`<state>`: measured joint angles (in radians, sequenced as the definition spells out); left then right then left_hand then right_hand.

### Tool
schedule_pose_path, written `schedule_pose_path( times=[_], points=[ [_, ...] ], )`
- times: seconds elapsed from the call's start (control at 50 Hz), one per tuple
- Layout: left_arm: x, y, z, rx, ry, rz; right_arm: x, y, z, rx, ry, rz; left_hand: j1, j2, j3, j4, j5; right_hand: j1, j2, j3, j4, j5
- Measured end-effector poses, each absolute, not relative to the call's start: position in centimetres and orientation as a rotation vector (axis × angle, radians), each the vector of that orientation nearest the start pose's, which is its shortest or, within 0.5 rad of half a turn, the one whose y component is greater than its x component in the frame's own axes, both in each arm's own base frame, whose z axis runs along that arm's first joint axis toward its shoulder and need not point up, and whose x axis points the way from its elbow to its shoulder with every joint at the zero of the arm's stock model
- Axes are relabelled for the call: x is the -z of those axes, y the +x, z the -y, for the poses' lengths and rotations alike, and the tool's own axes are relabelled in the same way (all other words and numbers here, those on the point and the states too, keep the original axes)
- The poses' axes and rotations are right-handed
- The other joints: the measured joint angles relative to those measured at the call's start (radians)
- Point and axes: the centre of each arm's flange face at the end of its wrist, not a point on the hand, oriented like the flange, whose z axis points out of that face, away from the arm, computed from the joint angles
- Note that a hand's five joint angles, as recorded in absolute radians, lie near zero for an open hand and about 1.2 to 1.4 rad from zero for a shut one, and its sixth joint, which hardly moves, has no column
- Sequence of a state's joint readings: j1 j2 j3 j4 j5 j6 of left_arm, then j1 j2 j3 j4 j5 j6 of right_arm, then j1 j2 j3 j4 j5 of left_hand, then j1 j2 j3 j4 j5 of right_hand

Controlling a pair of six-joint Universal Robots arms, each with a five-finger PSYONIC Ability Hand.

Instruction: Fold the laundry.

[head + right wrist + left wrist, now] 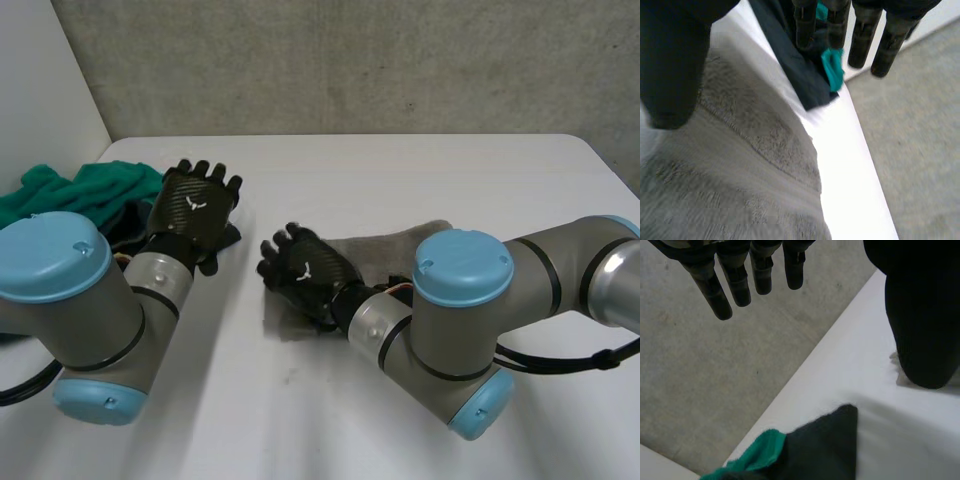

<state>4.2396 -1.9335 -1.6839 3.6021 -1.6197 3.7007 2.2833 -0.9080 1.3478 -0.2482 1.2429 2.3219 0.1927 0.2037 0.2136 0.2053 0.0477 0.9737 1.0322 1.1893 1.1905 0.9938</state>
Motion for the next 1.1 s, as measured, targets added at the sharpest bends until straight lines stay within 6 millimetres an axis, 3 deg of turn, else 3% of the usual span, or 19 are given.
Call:
schedule_pose_path(
  times=[0.02,0.04,0.06,0.12,0.14,0.24,0.28,0.34,0.36,0.4,0.46,0.54,0.68,0.78,0.86,0.88,0.96,1.0,1.1],
  points=[
    [-19.5,-28.0,26.9,2.135,1.026,-1.915,-15.3,39.1,20.7,1.881,-1.789,-1.415,0.0,0.0,0.0,0.0,0.0,0.0,0.0,0.0,0.0,0.0],
    [-19.7,-28.2,26.8,2.147,1.026,-1.911,-15.7,38.8,21.0,1.894,-1.755,-1.455,0.0,0.0,0.0,0.0,0.0,-0.764,-0.798,-0.923,-0.92,-0.884],
    [-20.0,-28.5,26.7,2.169,1.027,-1.904,-16.5,38.3,21.6,1.914,-1.696,-1.515,0.0,0.0,0.0,0.0,0.0,-0.771,-0.811,-0.973,-0.955,-0.929],
    [-20.7,-29.5,26.4,2.223,1.027,-1.896,-17.6,37.0,22.8,1.939,-1.592,-1.615,0.0,0.0,0.0,0.0,0.0,-0.771,-0.811,-0.973,-0.955,-0.931],
    [-21.3,-30.4,26.0,2.277,1.025,-1.898,-18.8,34.5,24.8,1.957,-1.414,-1.775,0.0,0.0,0.0,0.0,0.0,-0.771,-0.811,-0.973,-0.955,-0.931],
    [-22.1,-32.3,25.3,2.373,1.021,-1.933,-19.1,30.0,27.1,1.9,-1.153,-2.018,0.0,0.0,0.0,0.0,0.0,-0.771,-0.811,-0.973,-0.955,-0.931],
    [-21.7,-33.4,25.0,2.401,1.029,-1.971,-18.3,27.8,27.6,1.834,-1.055,-2.134,0.0,0.0,0.0,0.0,0.0,-0.771,-0.811,-0.973,-0.955,-0.931],
    [-21.5,-33.8,24.9,2.404,1.037,-1.985,-18.1,27.4,27.6,1.819,-1.043,-2.155,0.0,0.0,0.0,0.0,0.0,-0.771,-0.811,-0.973,-0.955,-0.931],
    [-20.4,-34.9,24.4,2.395,1.075,-2.026,-15.8,24.9,27.7,1.716,-1.018,-2.297,0.0,0.0,0.0,0.0,0.0,-0.771,-0.808,-0.971,-0.954,-0.93],
    [-19.8,-35.4,24.2,2.383,1.097,-2.044,-14.2,23.6,27.9,1.664,-1.051,-2.372,0.0,0.0,0.0,0.0,0.0,-0.737,-0.769,-0.928,-0.927,-0.901],
    [-19.3,-35.6,23.9,2.364,1.118,-2.059,-12.7,22.4,28.6,1.631,-1.121,-2.439,0.0,0.0,0.0,0.0,0.0,-0.294,-0.251,-0.443,-0.442,-0.439],
    [-19.0,-35.5,23.6,2.342,1.131,-2.074,-12.1,21.7,29.8,1.664,-1.206,-2.461,0.0,0.0,0.0,0.0,0.0,-0.133,0.1,-0.04,-0.039,-0.062],
    [-19.8,-34.4,23.3,2.318,1.113,-2.082,-15.1,24.3,30.5,1.86,-1.31,-2.311,0.0,0.0,0.0,0.0,0.0,-0.073,0.135,-0.008,-0.001,-0.039],
    [-21.0,-32.6,24.0,2.311,1.038,-2.073,-18.6,32.1,26.1,1.965,-1.456,-1.944,0.0,0.0,0.0,0.0,0.0,-0.073,0.135,-0.008,0.0,-0.018],
    [-21.5,-31.7,24.4,2.303,0.988,-2.069,-18.5,35.2,22.9,1.928,-1.539,-1.801,0.0,0.0,0.0,0.0,0.0,-0.073,0.135,-0.008,0.0,-0.016],
    [-21.6,-31.3,24.7,2.296,0.959,-2.069,-17.8,37.1,20.5,1.878,-1.614,-1.714,0.0,0.0,0.0,0.0,0.0,-0.073,0.135,-0.01,-0.005,-0.016],
    [-21.6,-30.5,25.1,2.279,0.908,-2.073,-16.2,38.6,18.1,1.8,-1.703,-1.654,0.0,0.0,0.0,0.0,0.0,-0.272,-0.064,-0.208,-0.205,-0.207],
    [-21.6,-30.4,25.3,2.274,0.896,-2.076,-15.6,38.8,17.5,1.767,-1.712,-1.66,0.0,0.0,0.0,0.0,0.0,-0.746,-0.709,-0.836,-0.83,-0.806],
    [-21.8,-30.7,25.2,2.29,0.894,-2.072,-16.6,37.7,19.1,1.747,-1.511,-1.782,0.0,0.0,0.0,0.0,0.0,-0.771,-0.811,-0.974,-0.956,-0.933]
  ],
)
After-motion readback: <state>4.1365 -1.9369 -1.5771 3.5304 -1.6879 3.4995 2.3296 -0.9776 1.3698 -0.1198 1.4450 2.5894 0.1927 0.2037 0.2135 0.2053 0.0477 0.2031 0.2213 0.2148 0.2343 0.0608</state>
